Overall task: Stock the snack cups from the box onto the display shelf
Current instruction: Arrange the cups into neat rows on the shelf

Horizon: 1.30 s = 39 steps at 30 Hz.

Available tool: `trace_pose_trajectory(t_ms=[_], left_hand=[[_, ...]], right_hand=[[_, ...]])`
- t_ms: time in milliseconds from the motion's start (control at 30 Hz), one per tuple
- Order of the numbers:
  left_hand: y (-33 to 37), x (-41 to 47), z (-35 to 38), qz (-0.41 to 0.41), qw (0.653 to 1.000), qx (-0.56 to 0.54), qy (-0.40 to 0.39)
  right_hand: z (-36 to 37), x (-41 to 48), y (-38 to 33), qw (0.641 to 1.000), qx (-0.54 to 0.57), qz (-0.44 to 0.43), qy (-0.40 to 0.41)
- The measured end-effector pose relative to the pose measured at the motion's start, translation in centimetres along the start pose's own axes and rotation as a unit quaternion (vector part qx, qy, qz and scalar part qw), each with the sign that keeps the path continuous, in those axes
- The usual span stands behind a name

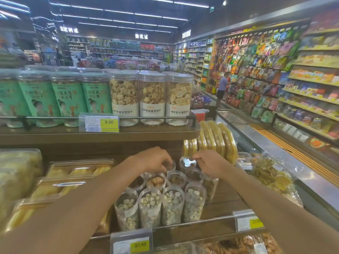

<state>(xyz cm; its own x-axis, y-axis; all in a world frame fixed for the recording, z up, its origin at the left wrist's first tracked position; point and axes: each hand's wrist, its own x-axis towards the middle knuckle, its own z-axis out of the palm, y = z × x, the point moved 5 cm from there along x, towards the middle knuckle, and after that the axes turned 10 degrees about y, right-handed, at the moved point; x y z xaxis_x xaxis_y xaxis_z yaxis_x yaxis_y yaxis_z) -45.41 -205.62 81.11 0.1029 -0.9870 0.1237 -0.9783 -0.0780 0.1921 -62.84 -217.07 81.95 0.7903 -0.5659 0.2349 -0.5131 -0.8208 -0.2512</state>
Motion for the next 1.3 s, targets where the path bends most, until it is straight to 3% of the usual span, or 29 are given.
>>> trace_pose_trajectory(t_ms=[67, 333, 667, 1167, 1300], left_hand=[[0.0, -0.1, 0.0, -0.001, 1.0, 0.0, 0.001], [0.0, 0.1, 0.1, -0.022, 1.0, -0.009, -0.006], [-0.2, 0.2, 0.4, -0.024, 1.0, -0.012, -0.001], [-0.1, 0.1, 0.6, -0.024, 1.0, 0.005, 0.018], [-0.2, -0.3, 0.6, -0.027, 0.999, -0.003, 0.023]], right_hand=[[-0.4, 0.4, 0.2, 0.999, 0.015, 0.032, 0.04], [1.1, 1.4, -0.8, 0.991, -0.035, 0.124, 0.025], [1.6, 2.4, -0.9, 0.985, -0.029, 0.145, -0.094], [1.6, 1.4, -1.9, 0.982, -0.104, 0.16, 0.007], [1.1, 1.3, -0.9, 0.988, -0.067, 0.134, 0.022]])
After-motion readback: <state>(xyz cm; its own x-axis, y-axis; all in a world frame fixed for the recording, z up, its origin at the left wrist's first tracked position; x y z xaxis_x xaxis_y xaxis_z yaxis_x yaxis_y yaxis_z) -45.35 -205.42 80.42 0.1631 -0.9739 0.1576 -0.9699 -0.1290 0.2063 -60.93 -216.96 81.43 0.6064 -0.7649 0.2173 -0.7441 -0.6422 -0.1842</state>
